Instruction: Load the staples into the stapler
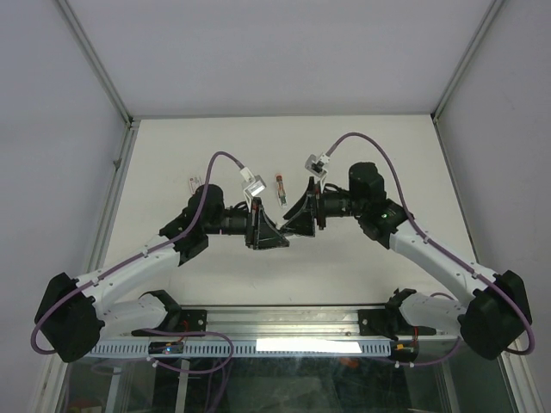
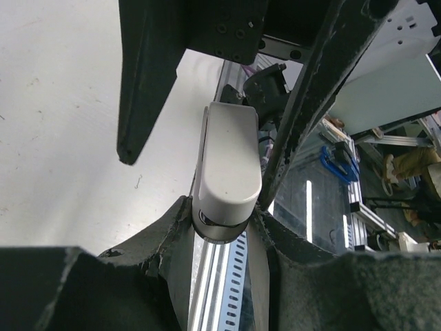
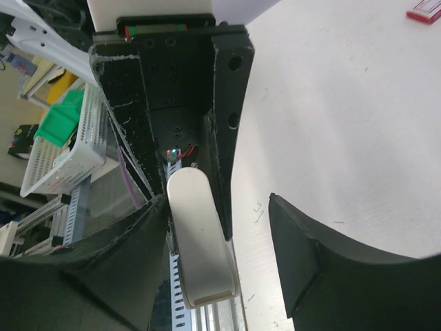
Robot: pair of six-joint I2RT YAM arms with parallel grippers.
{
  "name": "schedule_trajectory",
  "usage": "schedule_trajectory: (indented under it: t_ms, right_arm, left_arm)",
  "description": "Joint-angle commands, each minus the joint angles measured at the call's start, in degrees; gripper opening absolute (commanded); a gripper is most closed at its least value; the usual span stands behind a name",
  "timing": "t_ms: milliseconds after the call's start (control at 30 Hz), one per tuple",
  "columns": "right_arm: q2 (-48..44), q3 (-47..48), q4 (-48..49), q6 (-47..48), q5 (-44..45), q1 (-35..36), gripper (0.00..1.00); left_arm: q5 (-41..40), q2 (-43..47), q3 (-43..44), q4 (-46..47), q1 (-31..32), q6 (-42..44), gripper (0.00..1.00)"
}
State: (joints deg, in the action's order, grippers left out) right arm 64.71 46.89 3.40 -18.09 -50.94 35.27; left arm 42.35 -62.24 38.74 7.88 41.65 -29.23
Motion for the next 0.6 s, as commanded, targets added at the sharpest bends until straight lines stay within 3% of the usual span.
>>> schedule_trajectory:
  t_ms: [0, 33, 100, 167, 333, 567]
  right_arm:
    - [0.9, 3.5, -1.3, 2.0, -5.5, 1.1, 0.60]
    - [1.2, 3.3, -0.5, 1.6, -6.3, 1.2, 0.56]
    - [1.6, 3.1, 1.2, 0.3, -7.1, 1.4, 0.37]
    - [0.9, 2.3, 2.7, -0.5, -5.7, 1.4, 0.25]
    - [-4.2, 0.5, 4.4, -2.0, 4.1, 0.6, 0.16]
    - [-10.7, -5.2, 16.7, -10.8, 11.2, -1.7, 0.19]
  left_arm:
    - [2.5, -0.1, 3.5, -0.6, 0.3, 2.7, 0.00]
    - [2.6, -0.3, 3.5, -0.7, 0.3, 2.8, 0.00]
    - [2.5, -0.4, 3.6, -1.0, 0.4, 3.1, 0.00]
    - [1.2, -0.1, 3.2, -1.3, 0.4, 3.4, 0.00]
    - [-2.9, 2.4, 0.8, -0.9, 0.2, 3.6, 0.00]
    - [-3.0, 2.1, -2.4, 2.2, 0.3, 2.1, 0.00]
